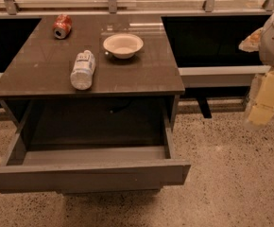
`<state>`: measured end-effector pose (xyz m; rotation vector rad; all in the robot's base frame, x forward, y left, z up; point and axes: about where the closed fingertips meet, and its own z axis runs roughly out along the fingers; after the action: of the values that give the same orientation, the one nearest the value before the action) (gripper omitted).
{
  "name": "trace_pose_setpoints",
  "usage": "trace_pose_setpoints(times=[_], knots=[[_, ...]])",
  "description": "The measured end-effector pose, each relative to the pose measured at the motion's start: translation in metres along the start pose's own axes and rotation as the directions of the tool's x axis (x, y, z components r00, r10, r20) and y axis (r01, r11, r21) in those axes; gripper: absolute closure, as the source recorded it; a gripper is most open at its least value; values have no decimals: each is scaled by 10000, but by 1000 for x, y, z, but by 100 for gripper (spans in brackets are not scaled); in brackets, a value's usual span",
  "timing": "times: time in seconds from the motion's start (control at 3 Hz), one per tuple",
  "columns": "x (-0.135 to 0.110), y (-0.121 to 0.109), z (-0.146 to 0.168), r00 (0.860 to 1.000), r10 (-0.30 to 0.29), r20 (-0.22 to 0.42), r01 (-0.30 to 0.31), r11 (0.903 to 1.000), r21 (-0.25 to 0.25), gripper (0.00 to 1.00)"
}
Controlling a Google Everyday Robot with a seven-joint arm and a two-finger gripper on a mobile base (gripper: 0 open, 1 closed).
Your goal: Close top drawer
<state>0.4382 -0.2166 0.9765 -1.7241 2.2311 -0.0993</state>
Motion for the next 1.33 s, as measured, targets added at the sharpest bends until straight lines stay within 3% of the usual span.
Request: trace_pose_setpoints(times=[0.33,0.67,1.0,1.33], knots=[[0,0,0,10000,-1,3,1,10000,0,0],[-13,17,21,9981,-239,571,242,9997,-42,0],[-63,64,54,9749,-1164,1896,1192,9929,-36,17],[-98,107,110,9484,-1789,2618,1908,9814,-207,41]])
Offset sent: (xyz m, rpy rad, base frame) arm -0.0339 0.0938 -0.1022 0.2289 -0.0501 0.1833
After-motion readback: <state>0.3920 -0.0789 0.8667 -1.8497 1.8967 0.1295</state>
